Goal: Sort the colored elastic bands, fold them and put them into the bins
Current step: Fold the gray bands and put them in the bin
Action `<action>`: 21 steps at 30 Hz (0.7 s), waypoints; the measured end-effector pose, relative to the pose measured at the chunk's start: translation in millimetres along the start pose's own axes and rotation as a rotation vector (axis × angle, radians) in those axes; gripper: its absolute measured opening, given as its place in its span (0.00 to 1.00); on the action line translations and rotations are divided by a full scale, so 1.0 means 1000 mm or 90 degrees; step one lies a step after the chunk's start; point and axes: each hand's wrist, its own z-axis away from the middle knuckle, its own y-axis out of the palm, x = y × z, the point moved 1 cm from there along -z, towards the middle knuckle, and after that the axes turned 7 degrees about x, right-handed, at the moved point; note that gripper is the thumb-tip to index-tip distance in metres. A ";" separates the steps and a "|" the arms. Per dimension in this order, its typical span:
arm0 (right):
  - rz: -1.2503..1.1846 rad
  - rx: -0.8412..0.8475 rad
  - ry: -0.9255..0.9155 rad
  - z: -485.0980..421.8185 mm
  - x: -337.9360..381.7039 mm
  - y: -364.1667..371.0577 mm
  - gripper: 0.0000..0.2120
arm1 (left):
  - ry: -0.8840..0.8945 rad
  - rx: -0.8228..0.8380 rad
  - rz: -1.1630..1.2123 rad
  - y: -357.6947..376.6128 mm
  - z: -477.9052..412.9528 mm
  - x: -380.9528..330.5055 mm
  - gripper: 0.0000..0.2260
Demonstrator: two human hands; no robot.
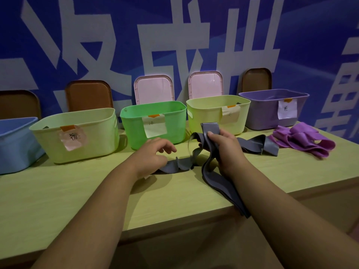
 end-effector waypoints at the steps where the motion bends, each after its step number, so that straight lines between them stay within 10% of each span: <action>1: -0.001 0.002 -0.001 0.000 0.000 0.000 0.09 | -0.005 -0.005 0.016 0.004 -0.001 -0.002 0.15; 3: -0.001 0.005 -0.003 0.000 0.000 0.000 0.09 | -0.059 -0.035 -0.024 0.013 -0.006 -0.004 0.04; 8: 0.012 0.009 -0.017 0.000 -0.001 0.001 0.10 | -0.145 -0.086 -0.185 0.025 -0.017 -0.007 0.19; 21: 0.030 0.119 -0.020 0.030 0.026 0.019 0.10 | -0.046 -0.317 -0.014 -0.029 -0.004 -0.026 0.05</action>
